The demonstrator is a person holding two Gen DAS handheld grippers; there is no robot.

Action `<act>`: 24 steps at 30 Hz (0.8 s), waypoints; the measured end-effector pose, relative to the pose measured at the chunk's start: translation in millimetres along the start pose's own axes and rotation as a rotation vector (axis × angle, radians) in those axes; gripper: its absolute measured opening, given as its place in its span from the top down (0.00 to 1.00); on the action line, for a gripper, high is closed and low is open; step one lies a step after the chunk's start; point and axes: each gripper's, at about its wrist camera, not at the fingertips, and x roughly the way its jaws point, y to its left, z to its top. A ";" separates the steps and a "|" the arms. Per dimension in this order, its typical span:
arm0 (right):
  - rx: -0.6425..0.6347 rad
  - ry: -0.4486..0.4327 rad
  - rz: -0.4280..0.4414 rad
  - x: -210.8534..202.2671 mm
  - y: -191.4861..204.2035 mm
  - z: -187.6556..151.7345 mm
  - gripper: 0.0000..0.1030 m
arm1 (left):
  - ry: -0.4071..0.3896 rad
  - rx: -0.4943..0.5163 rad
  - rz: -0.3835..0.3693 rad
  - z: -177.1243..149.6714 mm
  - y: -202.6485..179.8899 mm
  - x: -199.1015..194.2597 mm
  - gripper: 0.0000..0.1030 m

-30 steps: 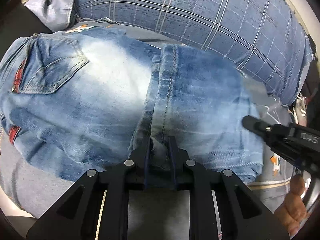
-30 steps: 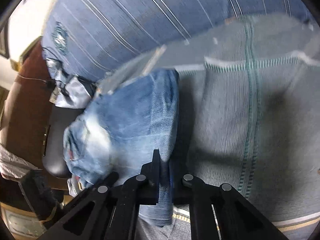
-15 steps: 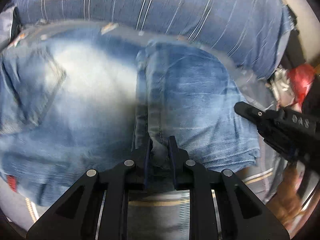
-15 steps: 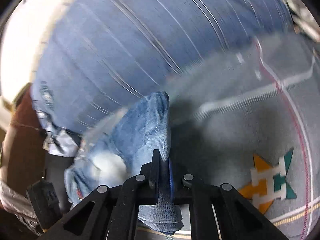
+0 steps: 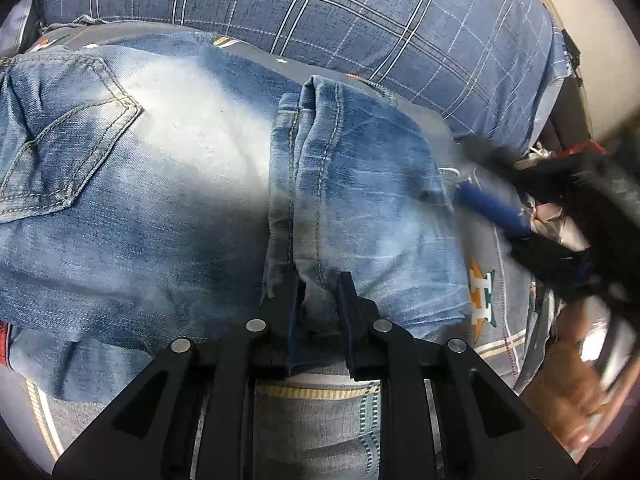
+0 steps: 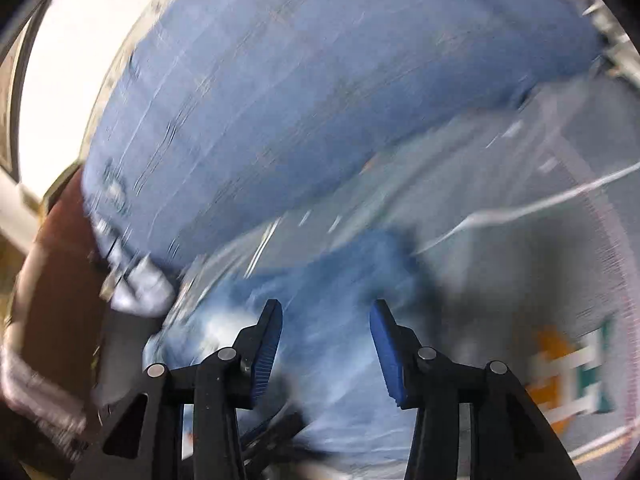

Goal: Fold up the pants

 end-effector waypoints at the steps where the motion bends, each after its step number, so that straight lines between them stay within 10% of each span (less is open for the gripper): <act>1: 0.005 0.034 0.013 9.0 0.7 -1.3 0.62 | 0.001 0.004 -0.011 -1.2 0.3 -2.3 0.83; 9: 0.039 0.270 0.007 77.6 -5.7 -19.8 0.78 | -0.030 0.013 -0.082 -13.9 14.1 -33.6 0.83; 14: 0.006 0.099 0.148 28.6 8.3 -16.6 0.76 | -0.135 -0.044 -0.108 -27.6 40.1 -70.4 0.83; 17: -0.005 0.047 0.203 16.3 20.5 -25.5 0.56 | -0.182 -0.130 -0.157 -31.0 66.1 -89.4 0.83; 21: -0.089 0.033 0.254 13.5 50.7 -46.6 0.49 | -0.276 -0.288 -0.226 -36.2 108.4 -116.3 0.35; 24: -0.198 0.051 0.256 17.5 79.3 -68.9 0.49 | -0.309 -0.398 -0.218 -40.1 137.9 -128.5 0.33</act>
